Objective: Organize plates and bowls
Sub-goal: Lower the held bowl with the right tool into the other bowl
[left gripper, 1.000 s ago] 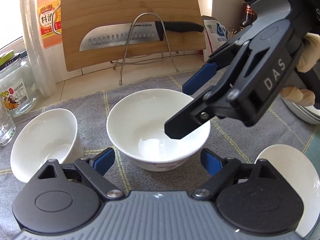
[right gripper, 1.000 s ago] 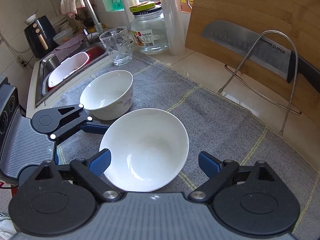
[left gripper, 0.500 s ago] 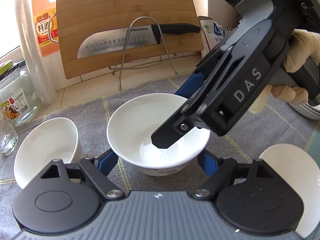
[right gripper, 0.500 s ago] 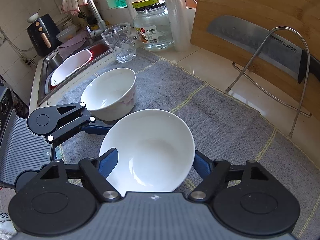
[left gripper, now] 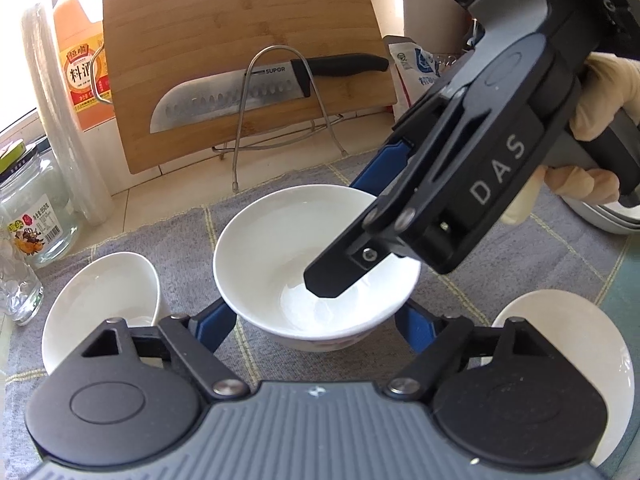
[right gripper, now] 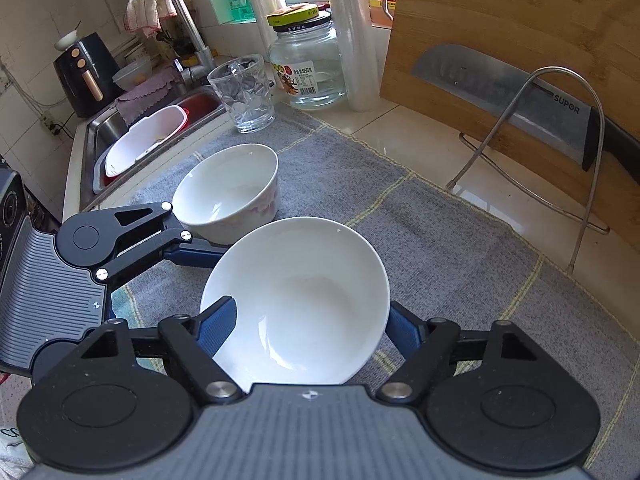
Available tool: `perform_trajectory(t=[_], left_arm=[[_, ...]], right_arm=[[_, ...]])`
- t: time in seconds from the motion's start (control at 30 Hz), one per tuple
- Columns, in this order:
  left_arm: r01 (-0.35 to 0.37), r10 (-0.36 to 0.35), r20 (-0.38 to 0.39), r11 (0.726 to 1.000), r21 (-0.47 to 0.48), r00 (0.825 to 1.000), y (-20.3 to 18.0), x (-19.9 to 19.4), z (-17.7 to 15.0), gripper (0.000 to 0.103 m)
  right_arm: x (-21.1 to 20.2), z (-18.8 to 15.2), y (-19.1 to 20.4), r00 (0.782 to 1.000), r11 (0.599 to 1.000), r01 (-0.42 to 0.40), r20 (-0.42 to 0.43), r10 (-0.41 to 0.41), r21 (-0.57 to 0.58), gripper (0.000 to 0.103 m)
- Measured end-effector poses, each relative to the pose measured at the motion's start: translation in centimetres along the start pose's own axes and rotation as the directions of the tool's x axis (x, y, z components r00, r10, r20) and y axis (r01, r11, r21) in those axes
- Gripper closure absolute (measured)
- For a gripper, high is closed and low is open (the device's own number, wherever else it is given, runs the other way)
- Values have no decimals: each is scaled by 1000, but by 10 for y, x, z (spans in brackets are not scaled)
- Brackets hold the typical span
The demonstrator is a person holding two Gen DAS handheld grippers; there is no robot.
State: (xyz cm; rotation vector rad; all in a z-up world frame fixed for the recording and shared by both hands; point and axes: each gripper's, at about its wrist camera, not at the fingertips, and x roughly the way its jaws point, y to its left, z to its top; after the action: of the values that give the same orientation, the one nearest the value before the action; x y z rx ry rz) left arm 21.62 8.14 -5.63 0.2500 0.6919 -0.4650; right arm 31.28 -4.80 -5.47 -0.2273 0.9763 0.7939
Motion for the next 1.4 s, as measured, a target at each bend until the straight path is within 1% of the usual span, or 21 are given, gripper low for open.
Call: perform_trajectory(t=[0.23, 0.43, 0.67, 0.77, 1.13, 1.27, 1.4], left_arm=[[6, -6, -2, 1000, -8, 1000, -11, -19, 7, 17], [6, -5, 7, 1000, -15, 1000, -25, -38, 11, 17], [8, -8, 18, 1000, -22, 1000, -42, -57, 12, 17], [10, -10, 13, 999, -36, 1000, -50, -63, 10, 17], [25, -27, -17, 995, -93, 999, -76, -80, -2, 17], [30, -33, -31, 995, -94, 999, -83, -83, -6, 17], [37, -41, -53, 996, -81, 998, -90, -86, -9, 17]], right_arm=[[-26, -3, 9, 1000, 1000, -18, 22, 18, 1, 18], [-51, -10, 22, 999, 999, -9, 35, 11, -40, 18], [-75, -25, 37, 999, 996, 7, 45, -3, -84, 18], [-83, -32, 41, 999, 996, -4, 49, 8, -85, 18], [-102, -59, 57, 999, 993, -28, 32, 32, -112, 18], [-106, -69, 61, 999, 992, -34, 13, 36, -124, 18], [-106, -77, 61, 999, 993, -50, 0, 50, -108, 18]])
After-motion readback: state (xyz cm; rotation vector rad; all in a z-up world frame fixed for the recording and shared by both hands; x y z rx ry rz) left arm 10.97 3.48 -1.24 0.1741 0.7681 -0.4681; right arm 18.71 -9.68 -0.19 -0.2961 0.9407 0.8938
